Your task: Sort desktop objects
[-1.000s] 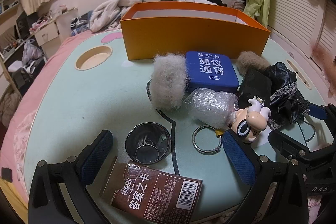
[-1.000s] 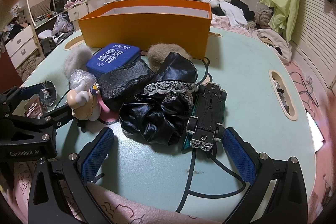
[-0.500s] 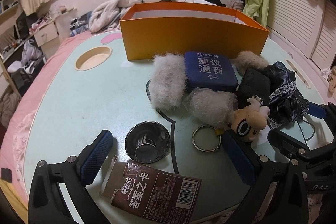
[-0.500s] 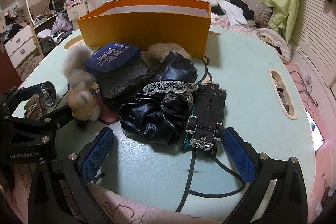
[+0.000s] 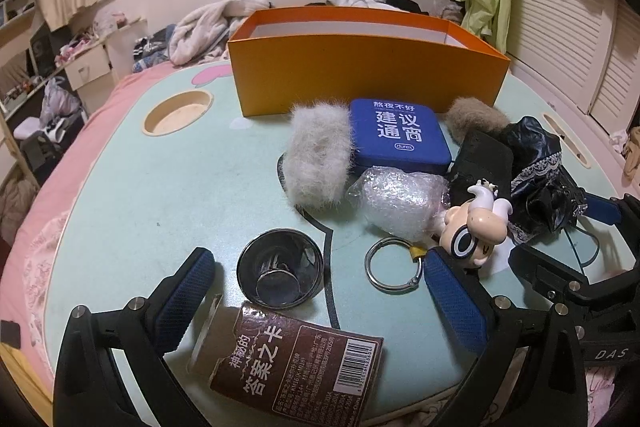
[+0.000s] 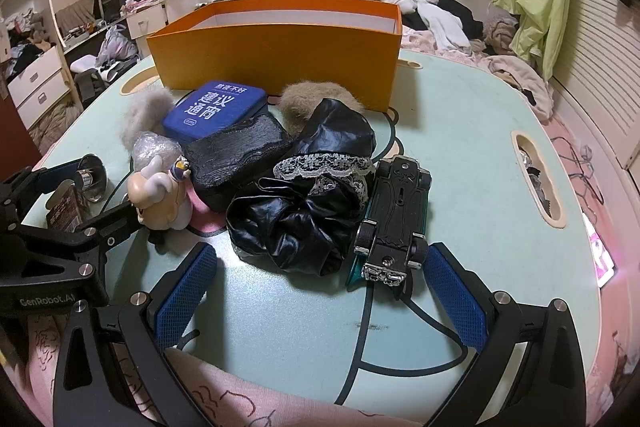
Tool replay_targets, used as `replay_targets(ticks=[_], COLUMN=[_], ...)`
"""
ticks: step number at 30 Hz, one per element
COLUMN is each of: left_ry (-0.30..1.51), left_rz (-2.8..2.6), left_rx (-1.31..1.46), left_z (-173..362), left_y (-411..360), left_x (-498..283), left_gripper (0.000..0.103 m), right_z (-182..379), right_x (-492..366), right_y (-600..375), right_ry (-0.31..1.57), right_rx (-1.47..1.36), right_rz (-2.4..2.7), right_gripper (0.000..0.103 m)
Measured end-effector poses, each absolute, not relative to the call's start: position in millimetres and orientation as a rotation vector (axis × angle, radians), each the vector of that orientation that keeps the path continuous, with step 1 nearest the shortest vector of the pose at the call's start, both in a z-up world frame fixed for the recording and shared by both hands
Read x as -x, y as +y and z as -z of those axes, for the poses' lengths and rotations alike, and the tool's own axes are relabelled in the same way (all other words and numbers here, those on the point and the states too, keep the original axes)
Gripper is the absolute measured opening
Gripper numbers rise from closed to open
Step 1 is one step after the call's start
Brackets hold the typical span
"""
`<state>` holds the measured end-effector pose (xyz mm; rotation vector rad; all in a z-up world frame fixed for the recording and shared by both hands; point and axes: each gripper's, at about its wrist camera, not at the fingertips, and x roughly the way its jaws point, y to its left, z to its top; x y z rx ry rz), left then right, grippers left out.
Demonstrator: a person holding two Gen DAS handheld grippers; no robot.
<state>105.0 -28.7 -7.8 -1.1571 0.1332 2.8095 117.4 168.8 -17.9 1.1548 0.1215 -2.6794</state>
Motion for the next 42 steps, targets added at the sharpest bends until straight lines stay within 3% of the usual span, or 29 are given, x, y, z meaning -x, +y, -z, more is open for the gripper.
replay_targets(ticks=[17,21,23,25,29,31,33,35,40,42], left_ry=[0.120,0.161,0.074,-0.085,-0.171,-0.154,-0.117,-0.077,-0.019,-0.024], left_rz=[-2.800,-2.684,-2.613,-2.558,-2.566,-2.577,-2.558,-2.529,-2.541,-2.532], left_rx=[1.147,1.303,1.350,1.335,1.217,1.217,1.264,1.312,1.299,1.290], left_z=[5.9,-1.8,-9.2,-21.8,-42.0,-45.0,-40.7,-30.9,-23.5,-24.6], left_y=[-26.0,-27.3,-37.0,-52.7,-65.4,-63.2,-56.0,-49.5,-40.5,-39.9], left_x=[-109.9,-94.5,-86.0,-77.6,-64.4,-50.7,-38.7,-30.7,-25.9,-24.5], left_gripper=[0.103,0.103,0.103,0.103,0.103,0.099,0.084,0.078,0.075,0.061], right_z=[14.1,11.1,8.5,7.3,-2.7,-9.5,-14.3,-13.2,-9.4,-8.5], right_x=[-117.1,-110.2,-104.2,-102.4,-109.0,-109.4,-106.2,-100.5,-89.7,-86.7], right_y=[163.7,164.0,166.4,179.1,211.2,216.0,214.9,211.9,221.9,221.0], right_ry=[0.158,0.199,0.245,0.158,-0.165,-0.191,-0.159,-0.114,-0.213,-0.207], right_rx=[-1.136,-1.216,-1.278,-1.328,-1.235,-1.159,-1.112,-1.133,-1.157,-1.162], right_rz=[2.658,2.573,2.482,2.525,2.631,2.682,2.735,2.760,2.772,2.758], right_gripper=[0.103,0.103,0.103,0.103,0.102,0.102,0.092,0.076,0.070,0.064])
